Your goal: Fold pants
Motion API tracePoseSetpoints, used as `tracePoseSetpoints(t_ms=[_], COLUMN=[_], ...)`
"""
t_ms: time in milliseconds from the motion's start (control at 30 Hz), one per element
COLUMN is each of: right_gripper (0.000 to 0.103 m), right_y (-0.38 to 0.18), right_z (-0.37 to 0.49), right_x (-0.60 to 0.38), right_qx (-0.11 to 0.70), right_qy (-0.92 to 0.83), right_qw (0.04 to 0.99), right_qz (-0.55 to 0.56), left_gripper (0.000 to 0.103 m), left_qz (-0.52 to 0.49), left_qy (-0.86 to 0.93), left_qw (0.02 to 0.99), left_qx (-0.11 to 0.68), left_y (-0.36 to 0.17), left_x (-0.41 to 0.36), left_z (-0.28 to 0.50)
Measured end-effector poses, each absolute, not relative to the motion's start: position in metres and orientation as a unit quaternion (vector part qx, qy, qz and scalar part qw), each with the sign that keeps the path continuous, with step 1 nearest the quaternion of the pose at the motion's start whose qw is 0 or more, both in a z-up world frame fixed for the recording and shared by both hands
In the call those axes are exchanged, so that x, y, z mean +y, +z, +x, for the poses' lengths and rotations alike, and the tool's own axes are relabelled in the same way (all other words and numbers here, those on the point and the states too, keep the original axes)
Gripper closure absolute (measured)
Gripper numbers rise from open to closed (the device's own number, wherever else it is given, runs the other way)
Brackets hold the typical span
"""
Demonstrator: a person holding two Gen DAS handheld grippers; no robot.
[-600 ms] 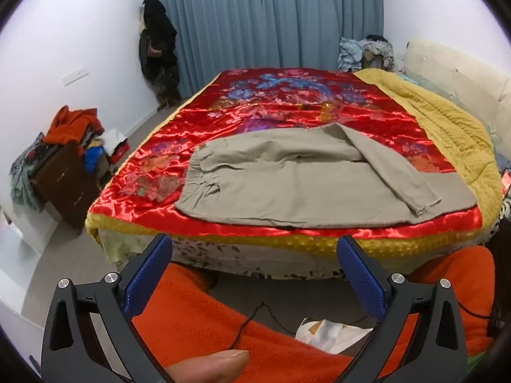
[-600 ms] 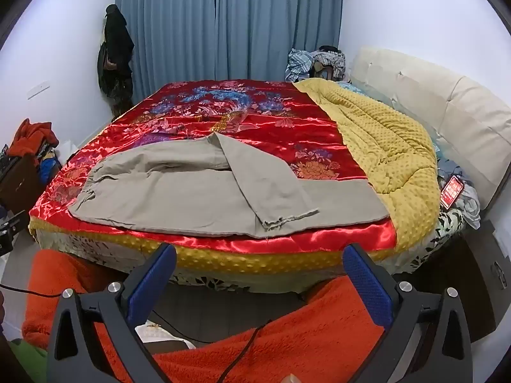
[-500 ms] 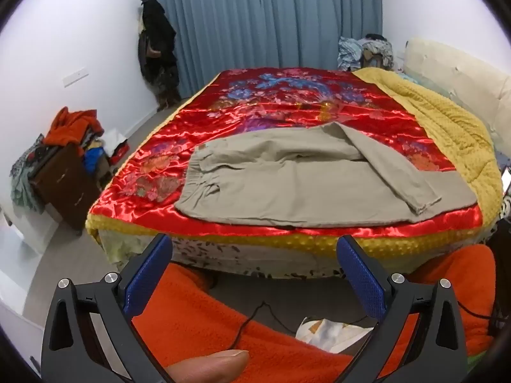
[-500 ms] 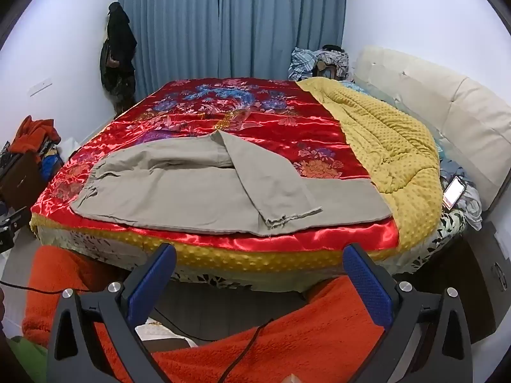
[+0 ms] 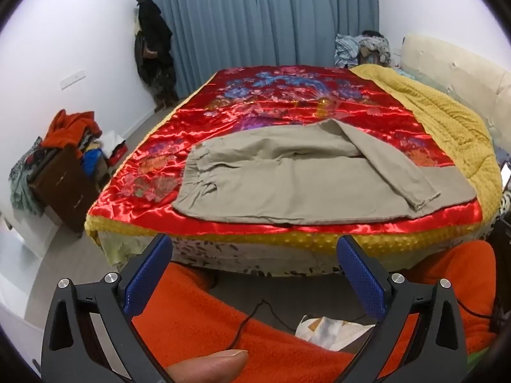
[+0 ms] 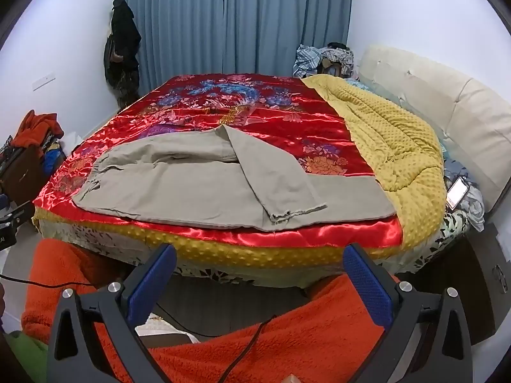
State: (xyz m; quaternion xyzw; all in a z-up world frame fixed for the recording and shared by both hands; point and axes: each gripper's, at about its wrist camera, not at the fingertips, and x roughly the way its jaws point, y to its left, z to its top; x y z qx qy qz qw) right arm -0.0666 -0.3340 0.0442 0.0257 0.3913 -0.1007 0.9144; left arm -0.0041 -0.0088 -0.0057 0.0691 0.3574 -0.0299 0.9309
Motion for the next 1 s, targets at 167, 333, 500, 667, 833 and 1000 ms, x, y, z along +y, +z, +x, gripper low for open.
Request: tracePoseSetpoints(t_ms=[167,333,500,667,833,1000], right_gripper=[0.0,0.0,0.0,0.0,0.0,0.0], right_y=[0.0426,0.0418,0.0418,0.0414,0.0412,0.0384], right_z=[-0.0668,-0.0657,-0.0655,-0.0653,-0.0653,-0.065], right_x=[-0.3305,-0.3287,-0.3267,-0.3262,-0.3266,-0.3277], right_qx=[0.395,0.396,0.398,0.398,0.399,0.4], right_qy=[-0.099,-0.099,-0.098,-0.097,-0.097,-0.095], right_qw=[0.913,0.913,0.912,0.912,0.912,0.911], right_qz=[0.024,0.024,0.023,0.023,0.023,0.023], left_gripper=[0.001,0.001,0.0,0.001,0.001,0.001], left_qz=[0.07,0.07,0.071,0.072,0.073,0.075], left_qy=[-0.032,-0.034,-0.034,-0.035,-0.036,-0.039], left_qw=[0.931,0.93,0.93,0.931,0.93,0.929], left_qx=[0.357,0.358,0.358,0.357,0.358,0.36], left_y=[-0.0055,-0.0067,-0.0072,-0.0079,-0.0085,-0.0089], left_x=[-0.0094,-0.0092,-0.0097,-0.0104,-0.0115,-0.0125], left_z=[-0.0042,-0.0047,-0.0048,-0.0054,-0.0061,-0.0064])
